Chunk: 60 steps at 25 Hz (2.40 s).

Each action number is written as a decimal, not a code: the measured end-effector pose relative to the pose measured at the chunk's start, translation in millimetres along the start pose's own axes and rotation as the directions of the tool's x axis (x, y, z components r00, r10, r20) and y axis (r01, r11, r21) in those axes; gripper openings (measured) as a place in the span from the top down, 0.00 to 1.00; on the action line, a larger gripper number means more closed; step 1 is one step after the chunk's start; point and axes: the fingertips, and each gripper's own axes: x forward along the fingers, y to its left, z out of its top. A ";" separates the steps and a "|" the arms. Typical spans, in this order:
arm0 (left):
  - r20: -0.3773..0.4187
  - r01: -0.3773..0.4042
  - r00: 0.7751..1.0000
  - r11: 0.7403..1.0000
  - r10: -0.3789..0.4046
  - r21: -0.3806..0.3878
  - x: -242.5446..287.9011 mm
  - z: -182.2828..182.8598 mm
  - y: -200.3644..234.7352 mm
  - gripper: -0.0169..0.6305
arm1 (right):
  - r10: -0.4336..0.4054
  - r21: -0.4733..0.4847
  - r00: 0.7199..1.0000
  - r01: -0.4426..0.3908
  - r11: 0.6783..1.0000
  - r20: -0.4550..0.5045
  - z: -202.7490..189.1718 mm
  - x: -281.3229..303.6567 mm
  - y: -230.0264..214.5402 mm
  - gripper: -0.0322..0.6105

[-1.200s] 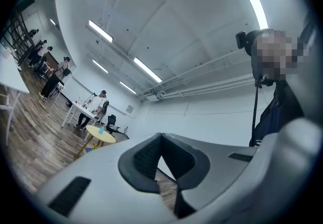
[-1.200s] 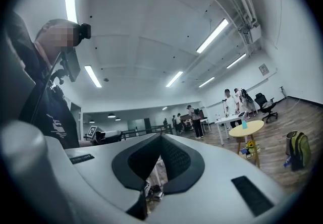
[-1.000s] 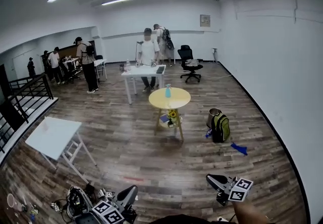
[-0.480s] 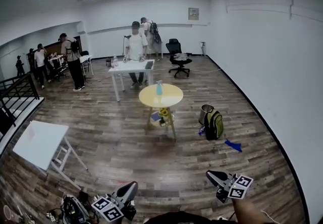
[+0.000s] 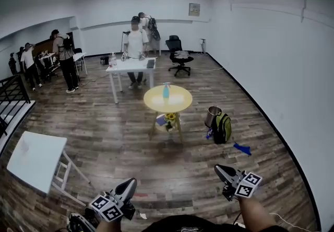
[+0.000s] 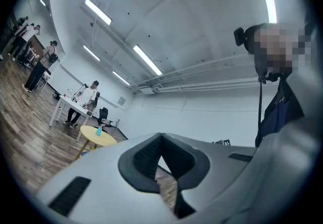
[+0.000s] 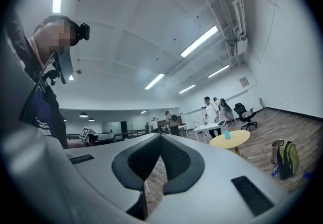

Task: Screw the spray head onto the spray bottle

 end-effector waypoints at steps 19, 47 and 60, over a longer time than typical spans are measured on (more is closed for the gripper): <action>0.045 -0.140 0.989 0.990 0.139 0.021 238.7 -5.1 82.3 0.94 | 0.104 0.041 0.994 -0.103 0.994 -0.031 41.5 87.3 -270.7 0.93; -0.010 -0.002 1.000 1.000 0.002 0.021 399.0 85.0 350.4 0.94 | 0.041 0.017 0.998 -0.041 0.999 -0.044 48.7 362.6 -414.6 0.92; -0.045 -0.013 0.999 0.999 0.012 -0.031 452.6 95.7 485.0 0.94 | 0.026 0.059 0.997 -0.022 0.998 -0.077 29.8 482.4 -485.9 0.91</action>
